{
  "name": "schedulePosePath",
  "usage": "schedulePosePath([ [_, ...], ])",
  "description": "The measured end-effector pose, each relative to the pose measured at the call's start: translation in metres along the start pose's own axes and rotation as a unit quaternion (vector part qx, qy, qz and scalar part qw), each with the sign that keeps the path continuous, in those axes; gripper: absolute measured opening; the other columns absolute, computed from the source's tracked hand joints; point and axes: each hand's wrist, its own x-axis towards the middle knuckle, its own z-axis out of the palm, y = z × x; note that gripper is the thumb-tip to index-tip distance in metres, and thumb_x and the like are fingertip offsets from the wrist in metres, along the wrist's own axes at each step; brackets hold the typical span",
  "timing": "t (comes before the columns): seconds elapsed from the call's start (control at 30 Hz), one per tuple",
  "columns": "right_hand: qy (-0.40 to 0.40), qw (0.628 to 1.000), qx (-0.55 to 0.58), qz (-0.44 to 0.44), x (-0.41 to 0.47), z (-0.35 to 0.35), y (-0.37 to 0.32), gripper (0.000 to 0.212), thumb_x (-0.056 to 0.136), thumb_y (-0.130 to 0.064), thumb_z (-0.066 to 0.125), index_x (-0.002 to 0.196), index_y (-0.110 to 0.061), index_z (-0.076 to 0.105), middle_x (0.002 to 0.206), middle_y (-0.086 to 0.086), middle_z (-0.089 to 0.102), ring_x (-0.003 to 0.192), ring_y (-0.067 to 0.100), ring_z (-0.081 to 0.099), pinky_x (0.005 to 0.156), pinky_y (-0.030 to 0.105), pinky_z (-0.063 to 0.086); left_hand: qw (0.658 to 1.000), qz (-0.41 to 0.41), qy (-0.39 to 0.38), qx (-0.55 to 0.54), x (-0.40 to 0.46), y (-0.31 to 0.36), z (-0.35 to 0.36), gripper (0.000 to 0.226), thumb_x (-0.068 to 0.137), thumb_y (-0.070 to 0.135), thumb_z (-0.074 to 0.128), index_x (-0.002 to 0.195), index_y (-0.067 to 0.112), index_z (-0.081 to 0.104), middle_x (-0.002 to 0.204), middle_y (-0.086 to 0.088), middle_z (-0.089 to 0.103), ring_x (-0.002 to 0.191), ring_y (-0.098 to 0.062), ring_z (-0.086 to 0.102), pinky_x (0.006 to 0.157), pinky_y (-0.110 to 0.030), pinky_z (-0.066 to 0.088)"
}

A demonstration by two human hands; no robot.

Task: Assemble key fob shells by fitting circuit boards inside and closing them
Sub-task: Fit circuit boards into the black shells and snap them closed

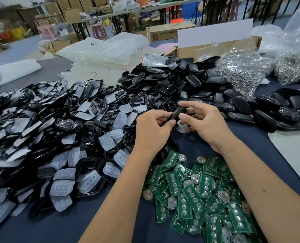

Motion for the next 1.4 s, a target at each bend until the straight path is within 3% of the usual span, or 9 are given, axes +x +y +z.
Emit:
schedulePosePath([
  [0.2, -0.023, 0.999, -0.027, -0.03, -0.001, -0.001, 0.001, 0.024, 0.091, -0.007, 0.079, 0.108, -0.025, 0.08, 0.093, 0.003, 0.079, 0.067, 0.015, 0.068, 0.063, 0.024, 0.056, 0.998, 0.03, -0.004, 0.055, -0.001, 0.001, -0.001, 0.023, 0.086, 0.012, 0.081, 0.108, 0.017, 0.081, 0.098, 0.005, 0.075, 0.087, -0.004, 0.071, 0.085, -0.027, 0.059],
  [0.33, -0.022, 0.999, -0.012, -0.038, 0.0, -0.002, 0.002, 0.023, 0.088, -0.003, 0.08, 0.097, -0.023, 0.081, 0.092, 0.007, 0.079, 0.072, 0.017, 0.069, 0.069, 0.027, 0.059, 0.998, 0.023, -0.009, 0.056, 0.0, 0.002, -0.005, 0.022, 0.085, 0.014, 0.083, 0.106, 0.019, 0.081, 0.098, 0.007, 0.076, 0.085, -0.001, 0.07, 0.08, -0.016, 0.055],
  [0.5, -0.032, 0.999, -0.017, -0.038, 0.001, -0.002, 0.002, 0.027, 0.085, -0.001, 0.082, 0.092, -0.027, 0.08, 0.092, 0.007, 0.079, 0.082, 0.019, 0.071, 0.085, 0.04, 0.06, 1.0, -0.006, -0.016, 0.002, 0.003, -0.001, -0.013, 0.022, 0.079, 0.01, 0.088, 0.087, 0.029, 0.08, 0.081, 0.008, 0.078, 0.077, -0.008, 0.074, 0.078, -0.027, 0.061],
  [0.67, -0.04, 0.998, -0.026, -0.047, 0.0, -0.002, 0.0, 0.022, 0.083, -0.004, 0.085, 0.095, -0.021, 0.08, 0.092, 0.005, 0.079, 0.085, 0.015, 0.073, 0.08, 0.028, 0.059, 1.0, 0.003, -0.022, -0.006, 0.006, -0.003, -0.017, 0.03, 0.075, 0.008, 0.091, 0.08, 0.034, 0.077, 0.077, 0.008, 0.077, 0.073, -0.009, 0.073, 0.073, -0.025, 0.06],
  [0.9, -0.034, 0.997, -0.039, -0.052, -0.001, -0.002, -0.001, 0.023, 0.077, 0.0, 0.088, 0.093, -0.015, 0.08, 0.093, 0.009, 0.08, 0.092, 0.028, 0.077, 0.088, 0.037, 0.061, 0.999, 0.01, -0.049, -0.001, 0.006, -0.004, -0.019, 0.032, 0.075, 0.001, 0.089, 0.076, 0.03, 0.075, 0.076, 0.004, 0.076, 0.071, -0.009, 0.071, 0.074, -0.03, 0.062],
  [1.07, -0.023, 0.995, -0.067, -0.07, -0.002, 0.001, -0.003, 0.025, 0.077, 0.001, 0.088, 0.091, -0.018, 0.08, 0.09, 0.003, 0.08, 0.088, 0.02, 0.077, 0.083, 0.027, 0.06, 0.999, 0.029, -0.042, 0.015, 0.006, -0.002, -0.018, 0.039, 0.076, 0.0, 0.087, 0.074, 0.035, 0.071, 0.076, 0.006, 0.074, 0.072, -0.007, 0.07, 0.074, -0.029, 0.061],
  [1.17, -0.01, 0.987, -0.125, -0.101, -0.002, 0.003, -0.005, 0.024, 0.078, -0.001, 0.088, 0.091, -0.02, 0.079, 0.088, -0.002, 0.078, 0.087, 0.017, 0.075, 0.084, 0.033, 0.061, 0.996, 0.061, -0.023, 0.059, 0.005, -0.002, -0.016, 0.035, 0.075, 0.003, 0.089, 0.076, 0.033, 0.071, 0.084, 0.005, 0.071, 0.075, -0.008, 0.07, 0.077, -0.029, 0.06],
  [1.27, -0.011, 0.975, -0.179, -0.132, -0.004, 0.008, -0.008, 0.024, 0.078, -0.002, 0.086, 0.092, -0.019, 0.078, 0.091, -0.006, 0.075, 0.091, 0.015, 0.072, 0.089, 0.042, 0.06, 0.989, 0.099, -0.021, 0.106, 0.002, -0.001, -0.012, 0.025, 0.075, 0.008, 0.088, 0.089, 0.024, 0.076, 0.088, 0.01, 0.069, 0.079, -0.003, 0.067, 0.074, -0.018, 0.056],
  [1.4, -0.019, 0.964, -0.212, -0.158, -0.007, 0.011, -0.012, 0.024, 0.077, -0.002, 0.087, 0.094, -0.017, 0.077, 0.095, -0.008, 0.074, 0.094, 0.011, 0.07, 0.089, 0.04, 0.058, 0.985, 0.118, -0.012, 0.123, -0.001, 0.002, -0.009, 0.035, 0.074, 0.006, 0.087, 0.1, 0.023, 0.072, 0.085, 0.014, 0.068, 0.083, -0.002, 0.064, 0.074, -0.013, 0.052],
])
